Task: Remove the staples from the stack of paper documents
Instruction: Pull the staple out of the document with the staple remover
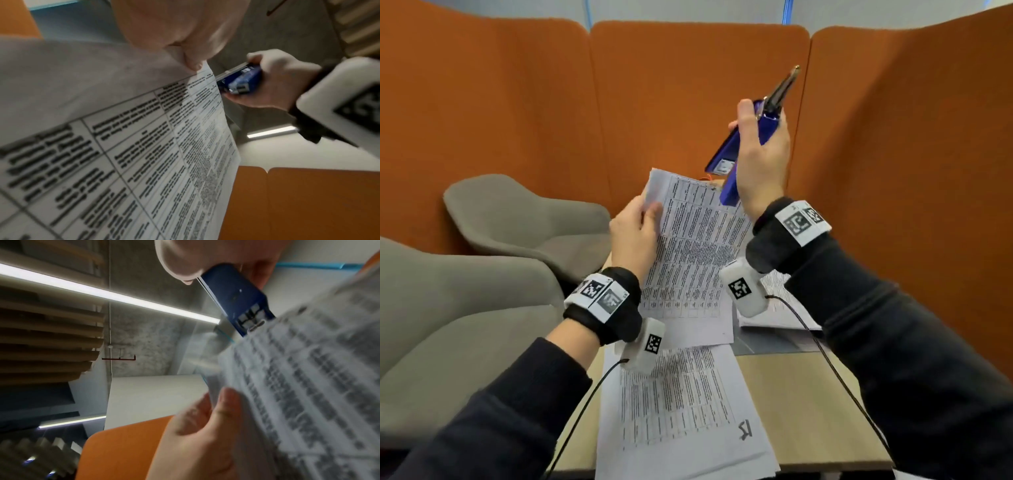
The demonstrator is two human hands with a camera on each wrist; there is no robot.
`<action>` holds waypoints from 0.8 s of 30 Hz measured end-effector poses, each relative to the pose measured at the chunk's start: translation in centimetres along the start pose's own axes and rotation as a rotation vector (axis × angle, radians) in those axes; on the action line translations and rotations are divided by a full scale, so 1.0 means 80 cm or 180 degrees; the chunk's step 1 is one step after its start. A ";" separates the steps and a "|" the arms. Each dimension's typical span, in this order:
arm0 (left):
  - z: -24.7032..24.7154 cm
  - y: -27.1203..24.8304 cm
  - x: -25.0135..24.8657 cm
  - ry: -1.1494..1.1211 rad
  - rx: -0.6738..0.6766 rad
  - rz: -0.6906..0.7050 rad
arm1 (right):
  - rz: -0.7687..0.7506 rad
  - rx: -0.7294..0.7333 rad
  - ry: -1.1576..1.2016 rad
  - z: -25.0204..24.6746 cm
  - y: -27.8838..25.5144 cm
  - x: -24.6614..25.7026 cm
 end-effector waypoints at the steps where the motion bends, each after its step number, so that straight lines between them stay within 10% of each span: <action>1: 0.005 0.003 -0.003 -0.0008 0.0024 0.0038 | 0.0094 0.0124 -0.0030 0.018 0.007 -0.001; 24: 0.067 0.003 -0.047 -0.0493 0.0849 0.0192 | -0.0095 0.0600 -0.0648 0.068 0.003 -0.022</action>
Point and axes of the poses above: each hand's wrist, its own y-axis towards the middle knuckle, its own z-axis out of the palm, x = y × z, the point moved 9 cm from there along y, towards the middle knuckle, and after that the axes turned 9 degrees about z, right-handed, at the moved point
